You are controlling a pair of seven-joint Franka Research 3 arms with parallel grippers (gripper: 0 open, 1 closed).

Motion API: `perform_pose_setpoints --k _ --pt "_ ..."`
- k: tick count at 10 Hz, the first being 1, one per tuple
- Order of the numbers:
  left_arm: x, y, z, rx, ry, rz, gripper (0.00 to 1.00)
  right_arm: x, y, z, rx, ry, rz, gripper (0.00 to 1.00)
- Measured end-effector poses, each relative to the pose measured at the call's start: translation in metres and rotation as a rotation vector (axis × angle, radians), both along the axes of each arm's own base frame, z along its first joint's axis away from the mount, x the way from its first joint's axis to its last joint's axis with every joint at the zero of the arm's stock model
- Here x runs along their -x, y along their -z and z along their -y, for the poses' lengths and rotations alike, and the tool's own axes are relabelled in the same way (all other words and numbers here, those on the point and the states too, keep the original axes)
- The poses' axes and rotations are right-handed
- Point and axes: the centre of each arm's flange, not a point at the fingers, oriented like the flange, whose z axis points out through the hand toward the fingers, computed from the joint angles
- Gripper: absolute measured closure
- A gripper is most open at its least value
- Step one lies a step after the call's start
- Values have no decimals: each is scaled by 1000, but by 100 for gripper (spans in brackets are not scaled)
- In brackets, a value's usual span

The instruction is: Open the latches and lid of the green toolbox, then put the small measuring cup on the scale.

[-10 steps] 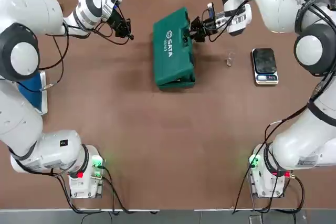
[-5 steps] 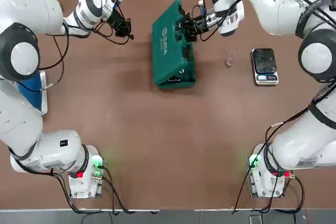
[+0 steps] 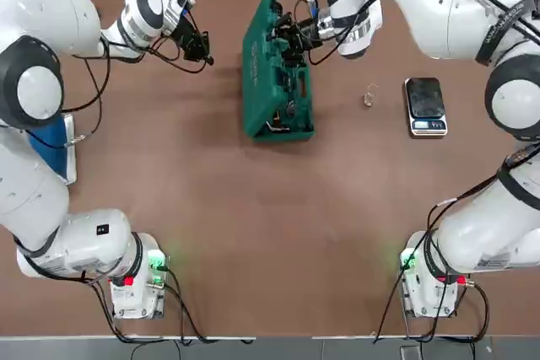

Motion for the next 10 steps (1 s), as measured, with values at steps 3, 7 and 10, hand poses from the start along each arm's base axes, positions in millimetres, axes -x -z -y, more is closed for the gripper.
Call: perform_pose_setpoints --k 3,7,10 --pt "-1 0 -5 6 -15 -4 99 4 -20 -16 -13 28 4 27" --pt "3 -4 16 79 -49 -27 99 23 -51 -49 -28 61 27 27" --pt "6 -14 36 132 -62 -32 99 42 -56 -79 -32 86 15 27"
